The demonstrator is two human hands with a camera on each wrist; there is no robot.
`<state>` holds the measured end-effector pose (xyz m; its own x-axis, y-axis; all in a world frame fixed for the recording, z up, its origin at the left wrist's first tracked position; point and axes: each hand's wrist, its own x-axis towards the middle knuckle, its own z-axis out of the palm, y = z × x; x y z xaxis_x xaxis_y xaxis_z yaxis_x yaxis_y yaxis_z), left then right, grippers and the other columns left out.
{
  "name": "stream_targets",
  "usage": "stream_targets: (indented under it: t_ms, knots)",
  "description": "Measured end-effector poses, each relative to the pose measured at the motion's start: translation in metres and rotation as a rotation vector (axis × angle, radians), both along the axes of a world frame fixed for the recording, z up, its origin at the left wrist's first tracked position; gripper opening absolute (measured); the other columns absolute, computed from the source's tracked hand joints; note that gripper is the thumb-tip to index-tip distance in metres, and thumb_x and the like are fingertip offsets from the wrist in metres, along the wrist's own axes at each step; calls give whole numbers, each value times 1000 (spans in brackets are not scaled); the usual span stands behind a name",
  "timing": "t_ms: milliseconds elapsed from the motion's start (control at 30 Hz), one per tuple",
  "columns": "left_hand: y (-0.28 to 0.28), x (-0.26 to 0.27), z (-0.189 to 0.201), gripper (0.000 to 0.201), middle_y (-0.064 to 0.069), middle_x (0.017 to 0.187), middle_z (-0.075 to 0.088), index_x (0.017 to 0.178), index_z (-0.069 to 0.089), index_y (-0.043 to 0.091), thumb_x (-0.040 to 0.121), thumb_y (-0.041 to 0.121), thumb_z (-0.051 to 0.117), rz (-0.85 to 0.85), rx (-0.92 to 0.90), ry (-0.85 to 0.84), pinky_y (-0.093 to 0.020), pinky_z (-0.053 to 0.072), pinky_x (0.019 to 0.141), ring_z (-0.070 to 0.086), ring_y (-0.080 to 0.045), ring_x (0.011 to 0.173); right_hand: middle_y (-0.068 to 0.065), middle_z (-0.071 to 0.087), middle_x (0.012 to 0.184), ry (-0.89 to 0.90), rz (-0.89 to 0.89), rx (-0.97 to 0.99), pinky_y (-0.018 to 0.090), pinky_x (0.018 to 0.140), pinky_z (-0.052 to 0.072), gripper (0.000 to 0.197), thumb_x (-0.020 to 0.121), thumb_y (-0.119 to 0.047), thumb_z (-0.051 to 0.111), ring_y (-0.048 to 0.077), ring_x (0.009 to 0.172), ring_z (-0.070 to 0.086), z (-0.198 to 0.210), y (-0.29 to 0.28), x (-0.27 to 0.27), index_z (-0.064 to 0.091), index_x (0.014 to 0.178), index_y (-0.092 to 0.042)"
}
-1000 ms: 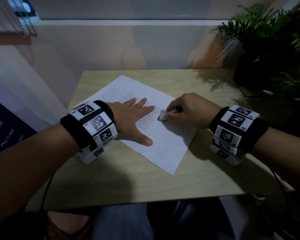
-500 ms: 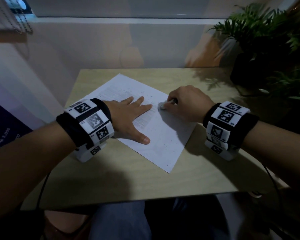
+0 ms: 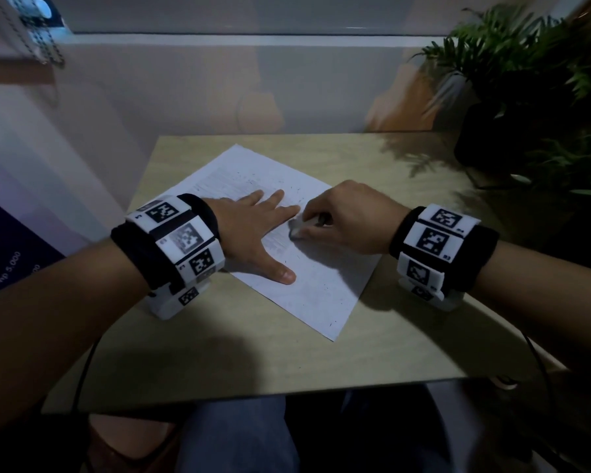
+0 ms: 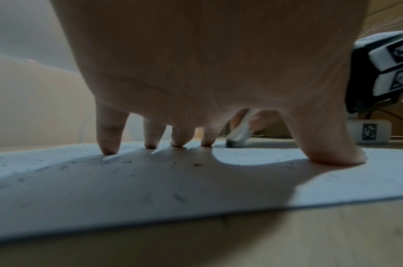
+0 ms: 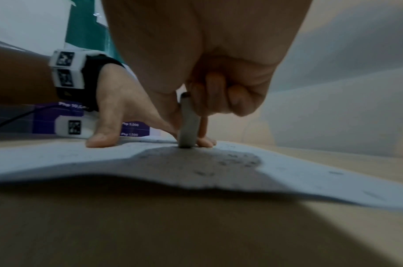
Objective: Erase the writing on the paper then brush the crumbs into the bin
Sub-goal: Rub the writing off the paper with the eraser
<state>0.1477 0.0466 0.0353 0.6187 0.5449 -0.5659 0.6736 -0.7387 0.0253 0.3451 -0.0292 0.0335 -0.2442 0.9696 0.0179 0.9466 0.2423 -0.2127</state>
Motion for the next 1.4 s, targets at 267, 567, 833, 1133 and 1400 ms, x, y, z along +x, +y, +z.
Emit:
stream_targets:
  t_ms: [267, 567, 833, 1133, 1400]
  knots:
    - [0, 0, 0, 128, 11, 166, -28, 157, -20, 45, 64, 97, 51, 0, 4, 8, -59, 8, 125, -19, -21, 155, 2, 67, 83, -133, -32, 103, 36, 62, 49, 31, 95, -47, 52, 29, 76, 61, -1, 0, -5, 68, 91, -21]
    - [2, -1, -4, 134, 11, 165, -29, 156, -21, 44, 54, 105, 41, -7, 23, 19, -58, 9, 125, -19, -21, 155, 5, 66, 83, -201, -100, 109, 35, 58, 44, 38, 96, -52, 51, 30, 75, 60, 1, 3, -4, 67, 89, -18]
    - [1, -1, -4, 135, 12, 165, -29, 155, -21, 48, 48, 105, 38, -9, 15, 11, -59, 9, 124, -19, -21, 155, 2, 69, 86, -115, 10, 67, 31, 60, 37, 34, 95, -52, 54, 27, 78, 63, 5, -6, -13, 70, 95, -22]
    - [1, -2, -4, 136, 12, 165, -28, 154, -21, 51, 43, 107, 37, -5, -1, -7, -59, 7, 125, -19, -21, 155, 0, 69, 84, -71, 115, 32, 34, 63, 45, 29, 94, -51, 55, 26, 75, 61, 5, -17, -19, 68, 95, -25]
    - [1, -3, -5, 138, 12, 166, -28, 154, -21, 50, 41, 108, 33, -15, 5, -19, -57, 6, 124, -18, -20, 156, 0, 68, 85, -150, 111, 88, 34, 61, 45, 22, 95, -43, 54, 28, 76, 62, 1, -19, -21, 65, 95, -24]
